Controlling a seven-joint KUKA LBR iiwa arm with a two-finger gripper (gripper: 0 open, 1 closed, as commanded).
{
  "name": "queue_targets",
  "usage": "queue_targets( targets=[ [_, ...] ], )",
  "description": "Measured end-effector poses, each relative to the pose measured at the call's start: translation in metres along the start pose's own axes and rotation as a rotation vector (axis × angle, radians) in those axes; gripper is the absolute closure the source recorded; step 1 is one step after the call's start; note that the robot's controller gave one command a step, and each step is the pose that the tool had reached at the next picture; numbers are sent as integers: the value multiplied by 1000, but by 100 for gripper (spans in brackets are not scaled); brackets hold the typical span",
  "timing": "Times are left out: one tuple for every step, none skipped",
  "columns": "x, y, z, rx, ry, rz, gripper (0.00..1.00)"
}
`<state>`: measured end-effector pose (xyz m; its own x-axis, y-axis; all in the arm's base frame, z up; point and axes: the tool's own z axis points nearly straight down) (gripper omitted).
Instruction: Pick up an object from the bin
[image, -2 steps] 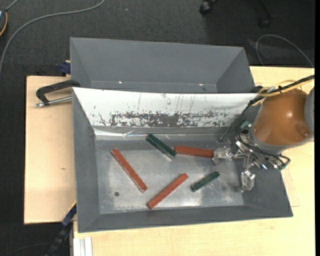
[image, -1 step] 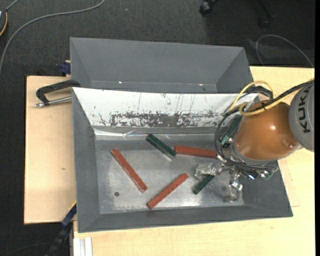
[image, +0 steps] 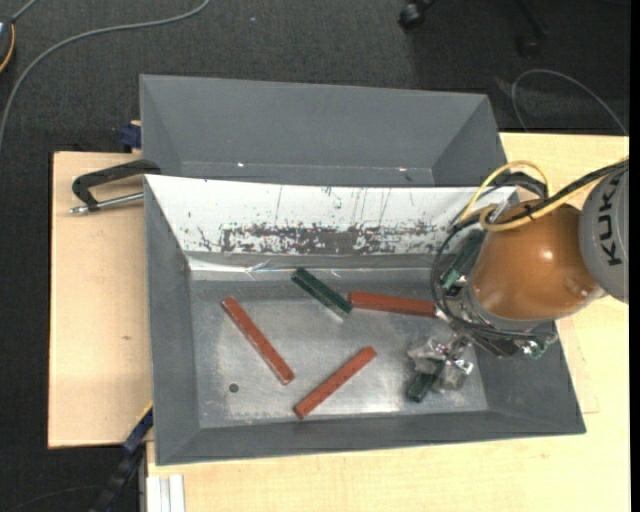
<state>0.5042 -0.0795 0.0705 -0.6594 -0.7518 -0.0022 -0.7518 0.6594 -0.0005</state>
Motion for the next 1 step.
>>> queue_targets(
  targets=[
    [-44, -35, -138, 9, -5, -319, 100]
  ],
)
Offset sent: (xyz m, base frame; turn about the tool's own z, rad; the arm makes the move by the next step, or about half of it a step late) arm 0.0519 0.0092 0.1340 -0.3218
